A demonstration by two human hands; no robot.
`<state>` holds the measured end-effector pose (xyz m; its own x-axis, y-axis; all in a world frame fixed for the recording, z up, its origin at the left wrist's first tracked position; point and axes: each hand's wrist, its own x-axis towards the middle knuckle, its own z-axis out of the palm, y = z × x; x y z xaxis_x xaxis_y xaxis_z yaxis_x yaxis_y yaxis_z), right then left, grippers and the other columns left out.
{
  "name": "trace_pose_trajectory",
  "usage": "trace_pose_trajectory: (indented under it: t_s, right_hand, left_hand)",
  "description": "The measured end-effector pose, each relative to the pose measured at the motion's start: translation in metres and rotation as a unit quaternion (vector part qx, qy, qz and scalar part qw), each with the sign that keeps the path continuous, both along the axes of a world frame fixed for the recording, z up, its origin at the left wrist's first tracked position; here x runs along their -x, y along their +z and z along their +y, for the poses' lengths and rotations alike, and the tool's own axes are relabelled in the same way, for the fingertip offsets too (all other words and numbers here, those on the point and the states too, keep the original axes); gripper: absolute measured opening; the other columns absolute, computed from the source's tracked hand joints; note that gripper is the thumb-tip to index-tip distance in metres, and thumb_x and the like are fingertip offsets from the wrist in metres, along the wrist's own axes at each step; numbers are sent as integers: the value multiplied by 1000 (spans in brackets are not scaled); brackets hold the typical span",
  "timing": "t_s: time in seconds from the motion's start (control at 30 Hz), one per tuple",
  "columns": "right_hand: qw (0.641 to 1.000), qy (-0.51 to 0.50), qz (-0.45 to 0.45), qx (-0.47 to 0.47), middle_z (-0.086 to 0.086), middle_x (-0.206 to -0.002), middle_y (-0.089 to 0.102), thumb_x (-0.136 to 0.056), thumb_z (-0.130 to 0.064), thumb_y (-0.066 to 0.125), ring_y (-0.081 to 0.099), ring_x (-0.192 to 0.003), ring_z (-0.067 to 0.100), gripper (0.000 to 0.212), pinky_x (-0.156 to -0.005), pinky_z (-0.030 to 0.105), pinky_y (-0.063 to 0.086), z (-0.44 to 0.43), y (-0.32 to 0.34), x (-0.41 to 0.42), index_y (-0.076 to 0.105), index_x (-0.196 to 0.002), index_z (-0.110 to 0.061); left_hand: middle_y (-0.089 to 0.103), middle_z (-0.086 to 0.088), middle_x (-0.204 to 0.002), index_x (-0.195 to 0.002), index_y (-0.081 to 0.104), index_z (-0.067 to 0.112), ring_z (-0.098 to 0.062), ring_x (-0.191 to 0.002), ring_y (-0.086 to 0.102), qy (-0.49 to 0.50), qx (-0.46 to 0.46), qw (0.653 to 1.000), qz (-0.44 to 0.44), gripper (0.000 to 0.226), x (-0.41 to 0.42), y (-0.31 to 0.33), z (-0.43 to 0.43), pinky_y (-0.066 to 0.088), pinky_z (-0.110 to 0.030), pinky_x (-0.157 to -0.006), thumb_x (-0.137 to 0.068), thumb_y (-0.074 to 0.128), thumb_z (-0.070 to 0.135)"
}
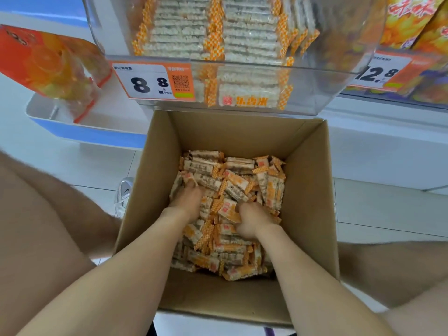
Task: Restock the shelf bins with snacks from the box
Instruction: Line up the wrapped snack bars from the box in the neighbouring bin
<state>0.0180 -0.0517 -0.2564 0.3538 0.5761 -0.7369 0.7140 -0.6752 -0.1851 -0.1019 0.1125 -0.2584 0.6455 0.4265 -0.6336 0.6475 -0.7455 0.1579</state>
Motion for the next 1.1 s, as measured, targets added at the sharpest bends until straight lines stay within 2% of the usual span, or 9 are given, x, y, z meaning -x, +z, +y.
trace_pose_trajectory:
  t_s: [0.17,0.27,0.33,0.43,0.53,0.7,0.83,0.97,1.1]
  right_hand:
    - [987,-149,24,-62,5,-90,59,-88,-52,70,63,-81,27,38,-56,32,42,-5,7,-5,57,-89,-16]
    - [963,-239,34,-120,4,-107,62,-89,-55,71,64,-97,27,52,-67,31,47,-6,18,-6,58,-121,-16]
    - [935,-308,72,-162,1,-106,57,-90,-50,73,60,-96,24,55,-63,29,43,-4,26,-10,54,-129,-16]
    - [889,-389,128,-204,-3,-104,56,-91,-36,77,59,-97,19,46,-73,31,46,0,43,-19,55,-127,-19]
    - [847,-453,175,-214,-6,-108,59,-87,-39,81,60,-101,16,46,-86,35,50,-2,60,-27,57,-122,-22]
    - [775,-501,241,-301,4,-117,75,-73,-55,89,76,-102,21,59,-94,47,61,-5,100,-32,71,-120,-24]
    - [785,-468,182,-362,-1,-115,71,-94,-34,77,70,-101,15,36,-85,33,59,-10,147,-43,65,-127,-27]
    - [778,-469,201,-366,1,-113,75,-79,-35,76,70,-109,26,34,-99,47,55,-13,185,-45,72,-113,-33]
    - [793,-442,201,-369,-2,-105,79,-69,-41,73,71,-107,25,40,-96,48,57,-23,212,-40,79,-108,-32]
  left_hand:
    - [21,-11,-168,-144,56,14,-35,-143,43,-40,33,998,-23,52,0,-9,-2,41,-42,-115,-97,58,-6]
    - [36,-5,-166,-156,47,13,-24,-153,33,-66,39,993,-93,52,1,-8,-5,28,-28,-117,-106,56,26]
    - [44,-5,-162,-152,52,15,-23,-150,39,-61,56,990,-113,47,-1,-3,-7,31,-24,-111,-106,56,25]
    - [41,-4,-162,-147,55,21,-27,-149,38,-10,77,986,-146,56,-6,12,-13,37,-34,-117,-95,73,11]
    - [58,-1,-143,-144,55,28,-25,-135,47,44,102,973,-205,64,-13,35,-20,46,-43,-110,-88,81,43]
    - [65,15,-110,-124,60,29,4,-99,59,104,219,901,-359,33,-30,89,-27,49,-19,-86,-95,75,36]
    - [61,10,-114,-132,62,44,-10,-110,52,49,141,918,-367,41,-30,119,-16,44,-38,-99,-93,73,46]
    - [46,5,-117,-138,53,60,-23,-114,45,26,105,935,-337,49,-24,152,-10,40,-50,-106,-92,65,55]
    - [58,9,-111,-147,53,38,-7,-108,51,-14,124,903,-410,68,-23,193,-20,45,-27,-92,-86,74,18]
